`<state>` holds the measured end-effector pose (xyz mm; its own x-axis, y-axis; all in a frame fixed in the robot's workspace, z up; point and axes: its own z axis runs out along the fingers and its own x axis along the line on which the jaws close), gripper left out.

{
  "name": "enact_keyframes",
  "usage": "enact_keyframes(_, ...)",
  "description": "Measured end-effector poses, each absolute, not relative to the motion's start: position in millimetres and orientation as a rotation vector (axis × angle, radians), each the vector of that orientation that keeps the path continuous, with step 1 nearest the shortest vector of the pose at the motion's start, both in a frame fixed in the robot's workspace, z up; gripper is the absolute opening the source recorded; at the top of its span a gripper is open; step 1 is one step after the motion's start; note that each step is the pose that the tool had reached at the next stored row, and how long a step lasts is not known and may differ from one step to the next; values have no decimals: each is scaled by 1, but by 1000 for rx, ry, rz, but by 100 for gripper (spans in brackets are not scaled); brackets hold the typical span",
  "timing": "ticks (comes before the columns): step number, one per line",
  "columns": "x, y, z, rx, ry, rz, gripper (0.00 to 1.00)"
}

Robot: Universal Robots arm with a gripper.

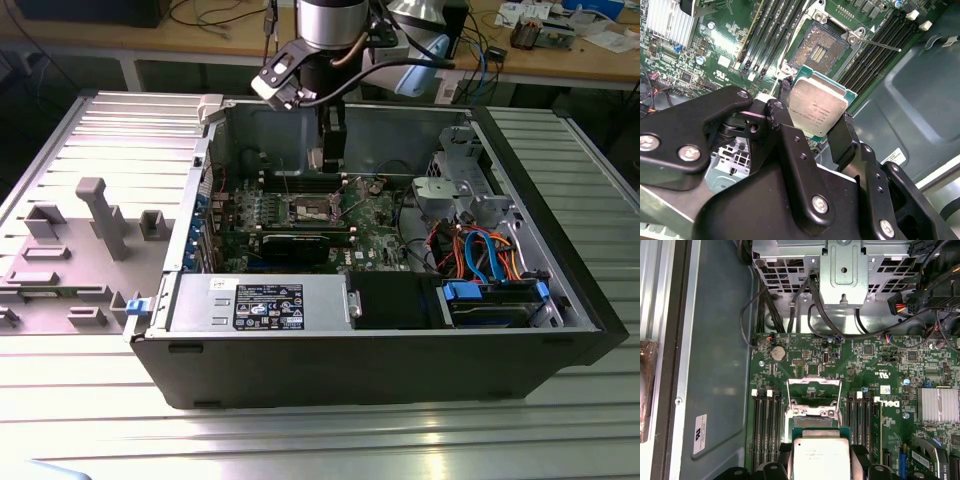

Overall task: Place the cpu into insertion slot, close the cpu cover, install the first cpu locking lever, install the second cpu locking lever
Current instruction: 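Place the cpu into insertion slot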

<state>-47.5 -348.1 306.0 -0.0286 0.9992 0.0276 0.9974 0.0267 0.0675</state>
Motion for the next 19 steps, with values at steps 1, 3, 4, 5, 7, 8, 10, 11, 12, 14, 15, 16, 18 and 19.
enact_keyframes(1,-48,-348,305,2172,2229,105,55)
enact_keyframes(3,-48,-348,304,2177,2224,105,55)
enact_keyframes(4,-48,-348,303,2180,2222,105,55)
enact_keyframes(5,-48,-348,302,2182,2219,105,55)
enact_keyframes(7,-48,-348,300,2185,2216,105,55)
enact_keyframes(8,-48,-348,299,2186,2215,105,55)
enact_keyframes(10,-48,-348,297,2190,2211,105,55)
enact_keyframes(11,-48,-348,296,2191,2210,105,55)
enact_keyframes(12,-48,-348,296,2192,2209,105,55)
enact_keyframes(14,-48,-348,294,2195,2206,105,55)
enact_keyframes(15,-48,-348,293,2196,2205,105,55)
enact_keyframes(16,-48,-348,293,2197,2204,105,55)
enact_keyframes(18,-48,-348,292,2198,2203,104,55)
enact_keyframes(19,-48,-348,292,2198,2202,104,55)
